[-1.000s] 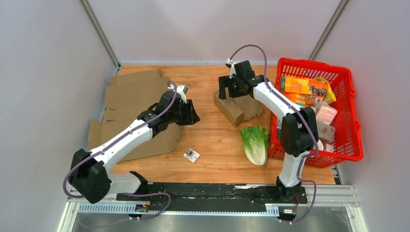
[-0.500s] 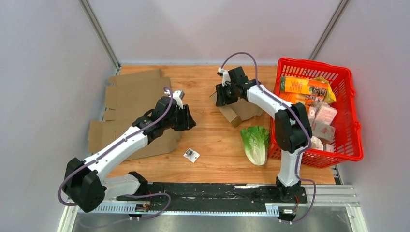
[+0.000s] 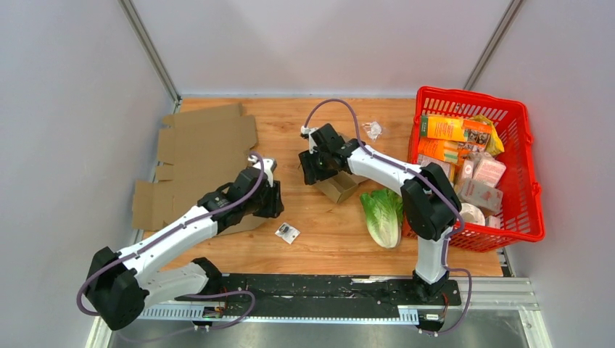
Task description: Fold the paper box
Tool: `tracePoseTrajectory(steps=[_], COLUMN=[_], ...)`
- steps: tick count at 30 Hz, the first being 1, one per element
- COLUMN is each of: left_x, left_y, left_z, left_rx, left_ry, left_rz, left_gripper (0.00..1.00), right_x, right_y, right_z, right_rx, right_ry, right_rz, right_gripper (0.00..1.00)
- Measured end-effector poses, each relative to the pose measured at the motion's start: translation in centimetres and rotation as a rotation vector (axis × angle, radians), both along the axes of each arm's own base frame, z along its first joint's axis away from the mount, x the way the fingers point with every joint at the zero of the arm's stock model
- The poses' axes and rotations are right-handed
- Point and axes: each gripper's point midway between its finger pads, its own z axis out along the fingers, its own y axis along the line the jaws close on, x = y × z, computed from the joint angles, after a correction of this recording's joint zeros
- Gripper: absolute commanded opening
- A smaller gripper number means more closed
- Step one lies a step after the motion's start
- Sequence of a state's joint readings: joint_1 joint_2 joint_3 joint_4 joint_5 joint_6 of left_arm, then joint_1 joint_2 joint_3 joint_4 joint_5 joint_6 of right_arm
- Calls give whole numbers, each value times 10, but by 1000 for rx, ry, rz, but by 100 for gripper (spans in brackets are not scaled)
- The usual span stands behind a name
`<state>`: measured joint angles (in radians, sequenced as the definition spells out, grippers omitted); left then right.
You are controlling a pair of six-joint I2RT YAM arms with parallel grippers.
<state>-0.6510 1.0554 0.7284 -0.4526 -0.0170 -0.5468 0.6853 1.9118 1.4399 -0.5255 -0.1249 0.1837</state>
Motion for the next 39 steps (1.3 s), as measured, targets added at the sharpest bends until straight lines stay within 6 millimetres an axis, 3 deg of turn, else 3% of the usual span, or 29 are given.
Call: tracePoseTrajectory(steps=[6, 11, 15, 19, 20, 23, 29, 32, 35, 39], left_x=[-33, -35, -35, -37, -37, -41, -44, -45, -47, -43], left_y=[-14, -13, -13, -20, -23, -31, -39, -38, -35, -37], left_z=[-24, -50, -68, -80, -82, -84, -85, -92, -103, -103], left_rx=[107, 204, 290, 347, 358, 378, 392, 415, 448, 458], left_ry=[-7, 22, 46, 62, 61, 53, 46, 64, 94, 91], left_rz=[-110, -114, -115, -135, -143, -169, -188, -191, -187, -171], left_gripper=[48, 50, 52, 58, 59, 75, 76, 71, 58, 28], right_x=[-15, -36, -42, -30, -26, -18, -23, -30, -36, -39], right_y=[12, 19, 10, -11, -16, -30, -37, -41, -46, -52], right_z=[8, 12, 19, 44, 51, 71, 91, 95, 99, 107], right_rx=[130, 222, 243, 284, 295, 318, 337, 338, 339, 339], right_ry=[91, 180, 200, 164, 146, 95, 50, 42, 27, -3], right_rz=[-8, -7, -48, -113, -127, -162, -159, -156, -156, -161], right_gripper=[68, 73, 81, 88, 90, 91, 92, 92, 92, 93])
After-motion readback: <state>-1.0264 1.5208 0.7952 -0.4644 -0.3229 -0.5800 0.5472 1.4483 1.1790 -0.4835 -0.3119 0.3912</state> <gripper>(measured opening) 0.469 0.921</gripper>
